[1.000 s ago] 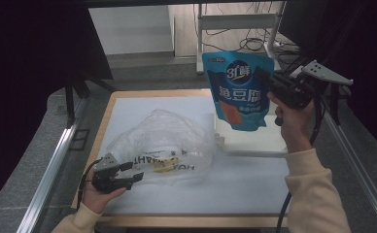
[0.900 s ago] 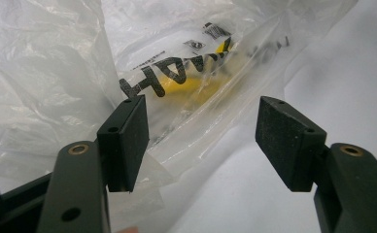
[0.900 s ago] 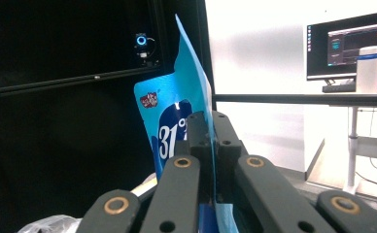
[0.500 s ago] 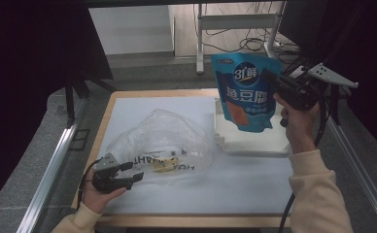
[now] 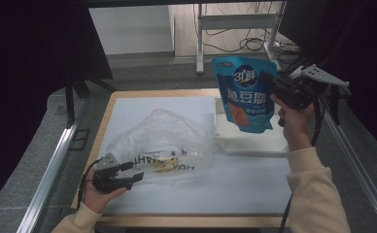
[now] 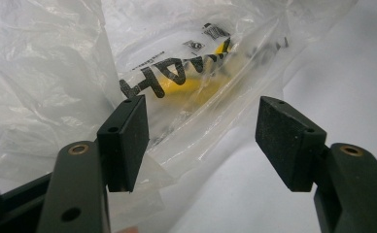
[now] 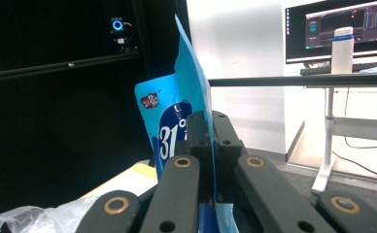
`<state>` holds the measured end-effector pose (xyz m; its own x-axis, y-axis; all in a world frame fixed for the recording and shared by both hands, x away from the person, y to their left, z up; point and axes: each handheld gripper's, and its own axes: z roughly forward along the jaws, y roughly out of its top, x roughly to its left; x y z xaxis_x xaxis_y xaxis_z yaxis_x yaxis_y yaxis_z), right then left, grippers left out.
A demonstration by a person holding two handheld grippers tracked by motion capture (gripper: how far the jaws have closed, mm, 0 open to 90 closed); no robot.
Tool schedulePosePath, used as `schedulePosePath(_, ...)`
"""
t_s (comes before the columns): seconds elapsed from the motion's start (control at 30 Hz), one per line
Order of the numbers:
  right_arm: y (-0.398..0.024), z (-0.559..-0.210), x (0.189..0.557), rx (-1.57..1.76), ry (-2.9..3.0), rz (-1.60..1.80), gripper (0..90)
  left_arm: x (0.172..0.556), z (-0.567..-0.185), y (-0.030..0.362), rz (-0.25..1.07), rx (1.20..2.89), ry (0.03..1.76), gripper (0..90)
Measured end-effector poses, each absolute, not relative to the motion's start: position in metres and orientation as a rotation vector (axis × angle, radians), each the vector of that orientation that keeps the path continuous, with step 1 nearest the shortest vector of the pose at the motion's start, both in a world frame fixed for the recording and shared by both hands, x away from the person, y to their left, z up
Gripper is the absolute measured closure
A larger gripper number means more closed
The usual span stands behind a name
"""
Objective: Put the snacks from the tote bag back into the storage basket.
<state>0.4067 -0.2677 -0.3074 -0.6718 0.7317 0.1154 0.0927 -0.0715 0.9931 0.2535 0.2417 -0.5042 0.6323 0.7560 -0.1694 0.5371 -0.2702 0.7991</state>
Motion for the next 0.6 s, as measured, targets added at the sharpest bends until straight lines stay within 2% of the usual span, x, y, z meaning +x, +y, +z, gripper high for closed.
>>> schedulePosePath(0.6,-0.261,-0.333,0.43,0.949,1.772,1.764,88.9,0.254,-0.504,0.242,0.307,1.951,1.019,37.1)
